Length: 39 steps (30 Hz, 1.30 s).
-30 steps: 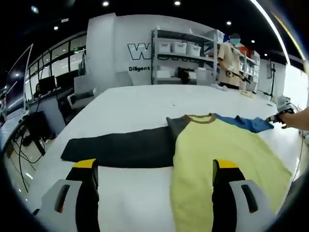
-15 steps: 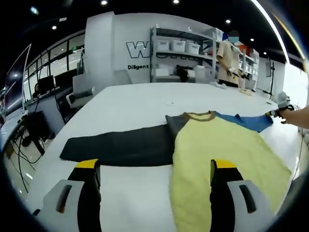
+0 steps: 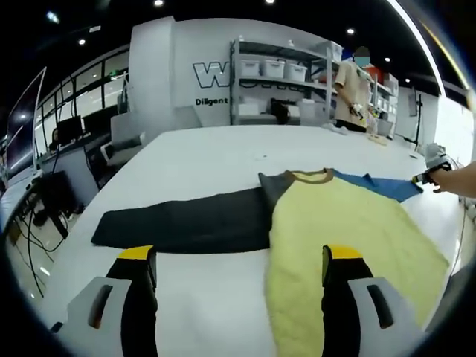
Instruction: Fold the garment on the visible template until the final outline fits inside the template.
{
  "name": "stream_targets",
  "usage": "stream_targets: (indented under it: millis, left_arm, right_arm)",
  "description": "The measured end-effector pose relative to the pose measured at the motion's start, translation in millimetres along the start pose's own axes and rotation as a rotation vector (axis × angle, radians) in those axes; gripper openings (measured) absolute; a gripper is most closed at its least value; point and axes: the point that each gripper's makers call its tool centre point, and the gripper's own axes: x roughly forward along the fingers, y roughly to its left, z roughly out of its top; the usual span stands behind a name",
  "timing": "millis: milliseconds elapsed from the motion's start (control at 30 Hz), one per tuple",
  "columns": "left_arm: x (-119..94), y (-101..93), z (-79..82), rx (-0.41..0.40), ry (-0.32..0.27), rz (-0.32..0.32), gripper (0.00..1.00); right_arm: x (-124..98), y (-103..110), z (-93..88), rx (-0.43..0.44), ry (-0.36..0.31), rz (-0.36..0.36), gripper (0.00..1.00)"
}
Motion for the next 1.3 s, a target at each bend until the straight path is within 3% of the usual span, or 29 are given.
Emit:
stream_targets:
  millis: [400,767,1100,1300]
  left_arm:
    - [1,-2.9,-0.4,0.003,0.006,-0.010,0.85]
    - [-1,-8.4,5.0,-0.004,-0.006,-0.031,0.84]
    - [-3,-10.1,5.9,-0.004,-0.009,-0.034,0.84]
    - [-2,-10.1,6.9,-0.008,-0.017,-0.029,0.89]
  right_arm:
    - [-17,-16,-0.2,0.072,-0.033,-0.010,0.04]
    - [-45,-8,-31.1,0.090,0.013,0.024,0.07]
    - [-48,-1,-36.9,0.114,0.000,0.042,0.11]
    - [-47,4,-36.9,0.169,0.000,0.062,0.07]
